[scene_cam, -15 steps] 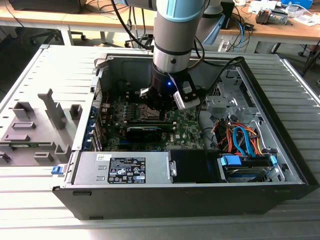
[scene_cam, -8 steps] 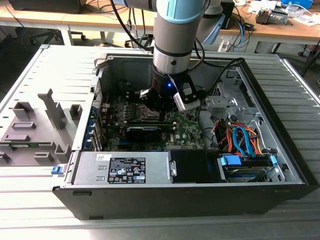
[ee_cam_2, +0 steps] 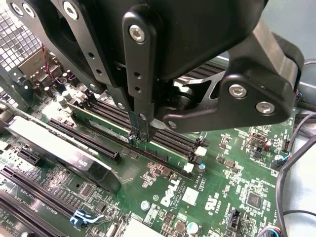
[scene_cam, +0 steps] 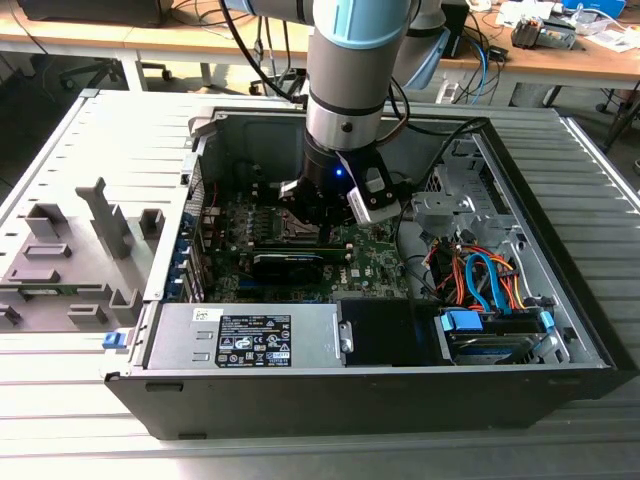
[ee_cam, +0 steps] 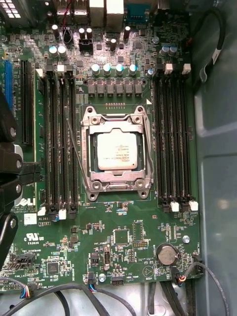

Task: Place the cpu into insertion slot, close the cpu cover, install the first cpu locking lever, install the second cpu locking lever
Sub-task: 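Install the second cpu locking lever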

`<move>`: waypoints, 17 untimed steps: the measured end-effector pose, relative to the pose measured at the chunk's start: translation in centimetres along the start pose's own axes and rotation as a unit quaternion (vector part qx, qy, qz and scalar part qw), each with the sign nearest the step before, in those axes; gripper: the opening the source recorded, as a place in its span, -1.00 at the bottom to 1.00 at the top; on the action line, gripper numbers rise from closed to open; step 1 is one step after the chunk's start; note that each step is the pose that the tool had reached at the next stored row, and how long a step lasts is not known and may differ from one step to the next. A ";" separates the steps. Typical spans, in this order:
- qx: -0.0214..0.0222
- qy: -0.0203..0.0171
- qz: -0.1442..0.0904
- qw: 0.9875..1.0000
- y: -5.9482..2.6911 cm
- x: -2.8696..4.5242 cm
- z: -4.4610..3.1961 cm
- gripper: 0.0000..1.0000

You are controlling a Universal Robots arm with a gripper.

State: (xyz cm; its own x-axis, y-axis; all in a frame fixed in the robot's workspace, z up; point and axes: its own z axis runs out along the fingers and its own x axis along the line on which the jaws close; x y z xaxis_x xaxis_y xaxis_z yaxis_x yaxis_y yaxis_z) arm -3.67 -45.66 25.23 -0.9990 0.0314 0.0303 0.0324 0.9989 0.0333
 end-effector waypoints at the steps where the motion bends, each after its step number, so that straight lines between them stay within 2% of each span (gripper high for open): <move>1: 0.000 0.000 0.000 1.000 -0.03 0.00 0.01 -0.79; 17: 0.000 0.000 0.000 1.000 -0.60 -0.02 0.09 -0.79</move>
State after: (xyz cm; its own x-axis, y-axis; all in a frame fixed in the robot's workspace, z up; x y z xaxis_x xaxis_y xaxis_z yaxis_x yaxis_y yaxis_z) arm -3.67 -46.26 25.12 -0.9990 0.0314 0.0303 0.0324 0.9989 0.0334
